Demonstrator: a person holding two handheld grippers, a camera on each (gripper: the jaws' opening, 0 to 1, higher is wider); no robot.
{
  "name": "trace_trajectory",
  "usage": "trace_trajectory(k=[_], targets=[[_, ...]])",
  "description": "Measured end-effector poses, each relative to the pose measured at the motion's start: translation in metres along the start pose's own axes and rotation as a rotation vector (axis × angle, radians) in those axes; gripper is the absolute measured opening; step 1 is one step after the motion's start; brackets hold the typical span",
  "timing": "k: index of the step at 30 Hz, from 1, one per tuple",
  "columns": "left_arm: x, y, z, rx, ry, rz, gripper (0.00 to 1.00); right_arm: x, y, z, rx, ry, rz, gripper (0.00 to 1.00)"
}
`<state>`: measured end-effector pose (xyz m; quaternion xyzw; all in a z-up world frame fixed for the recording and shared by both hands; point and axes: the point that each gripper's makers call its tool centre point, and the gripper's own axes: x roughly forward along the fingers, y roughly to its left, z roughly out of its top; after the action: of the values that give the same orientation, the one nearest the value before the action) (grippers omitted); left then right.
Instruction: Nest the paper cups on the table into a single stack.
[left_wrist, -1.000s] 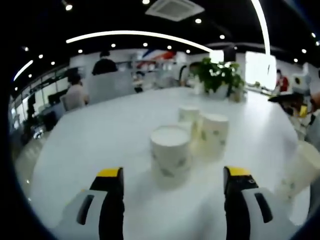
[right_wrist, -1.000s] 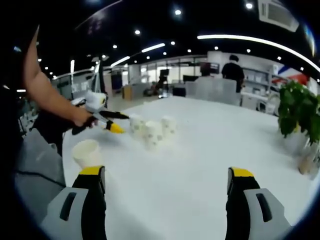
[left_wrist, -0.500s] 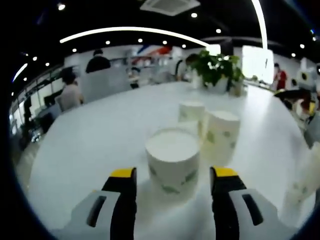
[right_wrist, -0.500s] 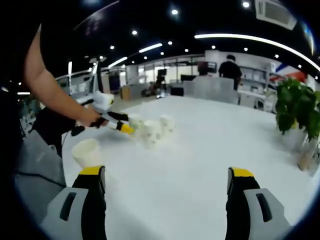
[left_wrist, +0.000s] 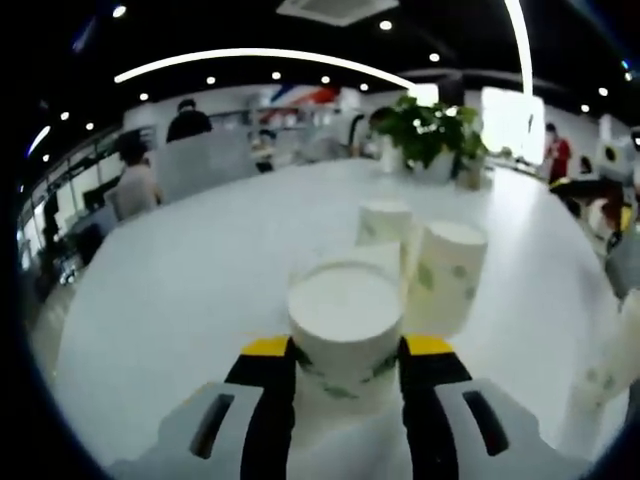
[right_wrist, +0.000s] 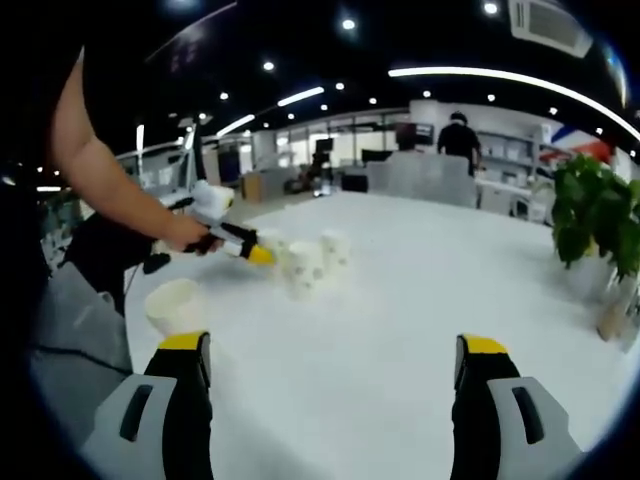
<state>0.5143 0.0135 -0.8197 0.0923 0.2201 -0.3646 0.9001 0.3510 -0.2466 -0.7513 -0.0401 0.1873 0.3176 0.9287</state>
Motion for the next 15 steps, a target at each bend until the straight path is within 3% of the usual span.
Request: trace_trajectory(k=[15], targets=[[-0.0084,0.0036,0.0036,-0.003,-0.004,0.001,0.38,0.0069,0.004,0.0005,-0.012,0.006,0.013,1.0]])
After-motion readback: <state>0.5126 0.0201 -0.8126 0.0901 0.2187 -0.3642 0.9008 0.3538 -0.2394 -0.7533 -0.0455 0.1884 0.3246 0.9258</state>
